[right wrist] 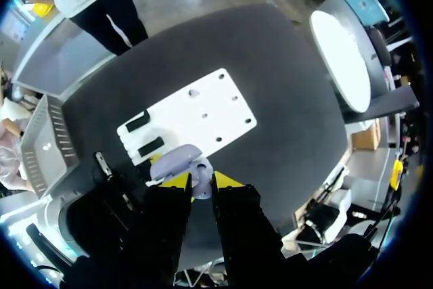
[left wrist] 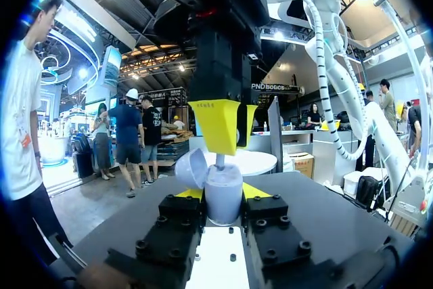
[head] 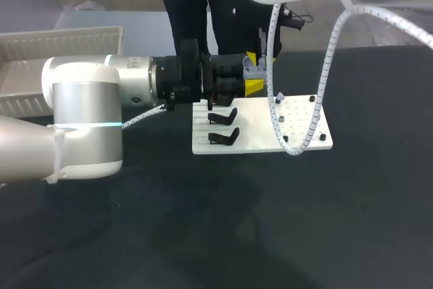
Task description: Pick up each earbud case from the left stands, insert the matching earbuds, close the lid, and place the case in the box.
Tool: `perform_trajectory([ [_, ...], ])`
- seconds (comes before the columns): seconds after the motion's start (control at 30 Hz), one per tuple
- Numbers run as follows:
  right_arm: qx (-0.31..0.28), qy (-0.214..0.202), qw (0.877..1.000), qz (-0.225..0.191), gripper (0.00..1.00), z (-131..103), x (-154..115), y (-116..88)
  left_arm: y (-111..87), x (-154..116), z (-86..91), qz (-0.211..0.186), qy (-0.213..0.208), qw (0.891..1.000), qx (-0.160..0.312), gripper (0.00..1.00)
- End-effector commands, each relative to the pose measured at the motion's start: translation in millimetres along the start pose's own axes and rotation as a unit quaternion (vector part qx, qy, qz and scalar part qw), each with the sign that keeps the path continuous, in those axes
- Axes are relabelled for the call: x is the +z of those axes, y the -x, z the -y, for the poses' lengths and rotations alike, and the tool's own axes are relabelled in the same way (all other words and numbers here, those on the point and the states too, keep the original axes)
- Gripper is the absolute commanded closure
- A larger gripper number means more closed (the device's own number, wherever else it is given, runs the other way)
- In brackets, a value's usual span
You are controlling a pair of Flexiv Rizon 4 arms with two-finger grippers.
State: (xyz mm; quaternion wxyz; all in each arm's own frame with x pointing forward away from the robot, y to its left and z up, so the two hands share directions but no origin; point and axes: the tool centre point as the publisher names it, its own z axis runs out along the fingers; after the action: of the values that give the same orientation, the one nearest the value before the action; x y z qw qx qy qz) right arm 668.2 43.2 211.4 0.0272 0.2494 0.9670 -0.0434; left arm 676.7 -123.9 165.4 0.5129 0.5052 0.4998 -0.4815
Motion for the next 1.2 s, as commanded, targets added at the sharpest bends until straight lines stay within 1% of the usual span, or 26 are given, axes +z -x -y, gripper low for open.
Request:
perform_trajectory([
  [0.03, 0.001, -0.005, 1.0, -0.001, 1.0, -3, 1, 2, -1.1, 0, 0.8, 0.003, 0.003, 1.0, 0.002, 1.0],
  [0.37, 0.005, -0.007, 1.0, -0.003, 1.0, -2, 6, 5, -1.1, 0, 0.8, 0.003, 0.003, 1.0, 0.002, 1.0],
  [0.8, -0.001, -0.009, 1.0, -0.009, 1.0, -2, 11, 3, -1.1, 0, 0.8, 0.003, 0.003, 1.0, 0.002, 1.0],
  [0.83, -0.001, -0.008, 1.0, -0.01, 0.95, -2, 11, 3, -1.1, 0, 0.8, 0.003, 0.003, 1.0, 0.002, 1.0],
  [0.87, 0.0, -0.005, 1.0, -0.008, 0.74, -1, 10, 3, -1.1, 0, 0.8, 0.003, 0.003, 1.0, 0.002, 1.0],
  [0.9, 0.0, -0.005, 1.0, -0.008, 0.64, 0, 9, 3, -1.1, 0, 0.8, 0.003, 0.003, 1.0, 0.002, 1.0],
  [0.97, 0.001, -0.003, 1.0, -0.007, 0.6, 2, 7, 2, -1.1, 0, 0.8, 0.003, 0.003, 1.0, 0.002, 1.0],
  [1.07, -0.006, 0.008, 1.0, -0.009, 0.51, 7, 0, -2, -1.1, 0, 0.8, 0.003, 0.003, 1.0, 0.002, 1.0],
  [1.1, -0.015, 0.016, 1.0, -0.011, 0.36, 9, -3, -4, -1.1, 0, 0.8, 0.003, 0.003, 1.0, 0.002, 1.0],
  [1.13, -0.027, 0.031, 0.999, -0.012, 0.24, 13, -8, -7, -1.1, 0, 0.8, 0.003, 0.003, 1.0, 0.002, 1.0],
  [1.17, -0.033, 0.047, 0.998, -0.012, 0.07, 17, -13, -8, -1.1, 0, 0.8, 0.003, 0.003, 1.0, 0.002, 1.0],
  [1.2, -0.041, 0.058, 0.997, -0.004, 0.0, 22, -17, -10, -1.1, 0, 0.8, 0.003, 0.003, 1.0, 0.002, 1.0],
])
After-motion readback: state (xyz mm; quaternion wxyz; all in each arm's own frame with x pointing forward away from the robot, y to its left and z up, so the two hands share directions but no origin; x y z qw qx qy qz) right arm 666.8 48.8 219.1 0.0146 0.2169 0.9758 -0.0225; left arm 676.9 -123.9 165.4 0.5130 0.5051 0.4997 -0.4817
